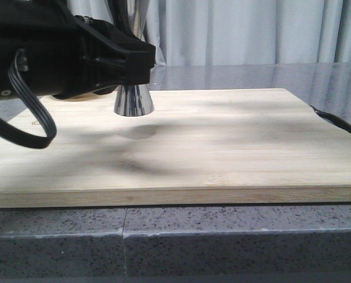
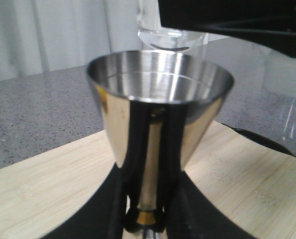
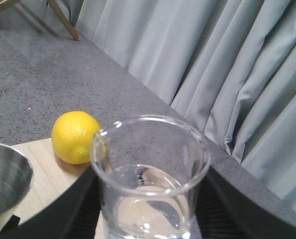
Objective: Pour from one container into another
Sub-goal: 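Carry the beaker above the jigger held by the left gripper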
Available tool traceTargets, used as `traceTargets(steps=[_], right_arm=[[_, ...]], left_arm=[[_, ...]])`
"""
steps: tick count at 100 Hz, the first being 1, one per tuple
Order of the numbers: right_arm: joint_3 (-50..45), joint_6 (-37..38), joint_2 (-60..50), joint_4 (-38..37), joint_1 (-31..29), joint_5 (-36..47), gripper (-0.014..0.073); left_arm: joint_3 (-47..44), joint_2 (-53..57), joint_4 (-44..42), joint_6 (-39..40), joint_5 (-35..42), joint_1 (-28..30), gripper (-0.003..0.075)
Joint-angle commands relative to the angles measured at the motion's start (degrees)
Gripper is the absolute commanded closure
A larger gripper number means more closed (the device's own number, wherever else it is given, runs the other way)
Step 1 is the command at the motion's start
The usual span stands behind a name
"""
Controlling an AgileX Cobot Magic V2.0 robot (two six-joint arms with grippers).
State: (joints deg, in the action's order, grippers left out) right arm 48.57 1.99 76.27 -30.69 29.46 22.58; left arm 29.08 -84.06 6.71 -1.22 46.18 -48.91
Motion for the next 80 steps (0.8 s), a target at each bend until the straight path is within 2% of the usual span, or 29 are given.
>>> traceTargets(steps=[1,47,80], right_arm=[[2.5,-0.5,-2.2,-1.9,0.3,4.8,0.0347],[2.9,-0.5,-2.2,-12.5,0.5,8.0,0.0347],[2.9,-1.3,-2.2,-17.1,0.5,8.2,0.0347]], left_arm=[[1.7,2.2,-0.3,0.4,4.8,-0.3,0.0739],[1.7,2.2,-0.3,0.4,4.8,-0.3,0.0739],[1.7,2.2,-0.3,0.4,4.6,-0.3,0.0739]])
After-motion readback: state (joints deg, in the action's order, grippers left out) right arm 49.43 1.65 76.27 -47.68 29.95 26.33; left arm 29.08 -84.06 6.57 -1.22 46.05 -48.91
